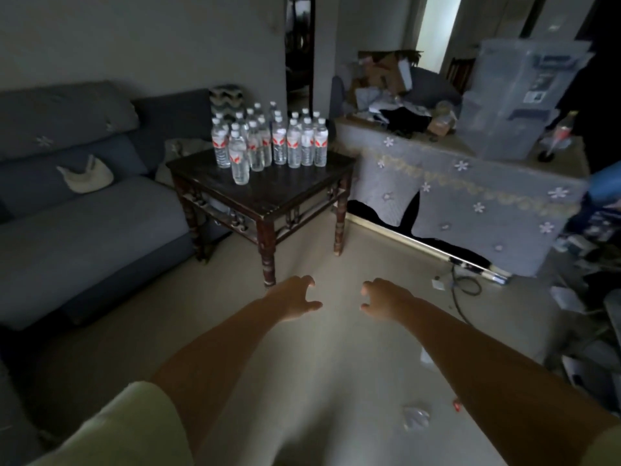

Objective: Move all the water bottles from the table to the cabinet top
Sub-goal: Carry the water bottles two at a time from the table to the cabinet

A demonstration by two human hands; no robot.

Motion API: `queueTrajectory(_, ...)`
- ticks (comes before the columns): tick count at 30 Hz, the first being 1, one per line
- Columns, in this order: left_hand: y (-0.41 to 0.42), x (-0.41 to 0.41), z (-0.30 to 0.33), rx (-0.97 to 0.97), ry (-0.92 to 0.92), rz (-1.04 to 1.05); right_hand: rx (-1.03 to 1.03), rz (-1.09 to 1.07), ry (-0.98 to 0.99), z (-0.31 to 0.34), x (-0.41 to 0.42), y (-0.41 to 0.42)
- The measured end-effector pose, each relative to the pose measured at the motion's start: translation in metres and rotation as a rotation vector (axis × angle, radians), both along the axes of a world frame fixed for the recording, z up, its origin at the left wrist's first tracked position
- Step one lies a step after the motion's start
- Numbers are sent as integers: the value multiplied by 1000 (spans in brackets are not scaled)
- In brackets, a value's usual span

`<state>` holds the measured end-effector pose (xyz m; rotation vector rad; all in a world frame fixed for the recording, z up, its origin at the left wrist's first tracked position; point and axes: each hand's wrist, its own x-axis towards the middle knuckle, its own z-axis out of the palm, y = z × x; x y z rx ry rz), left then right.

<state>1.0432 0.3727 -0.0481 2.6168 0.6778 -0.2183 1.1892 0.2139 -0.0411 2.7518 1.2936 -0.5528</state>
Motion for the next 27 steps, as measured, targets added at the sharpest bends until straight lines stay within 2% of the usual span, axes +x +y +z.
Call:
queueTrajectory(6,126,68,14,31,10,23,52,-9,21,4,73,126)
queueTrajectory(15,239,152,9,28,4,71,68,56,76,-2,166,251)
queueTrajectory(27,386,340,-7,-23,-37,332,67,246,30,-12,397,422)
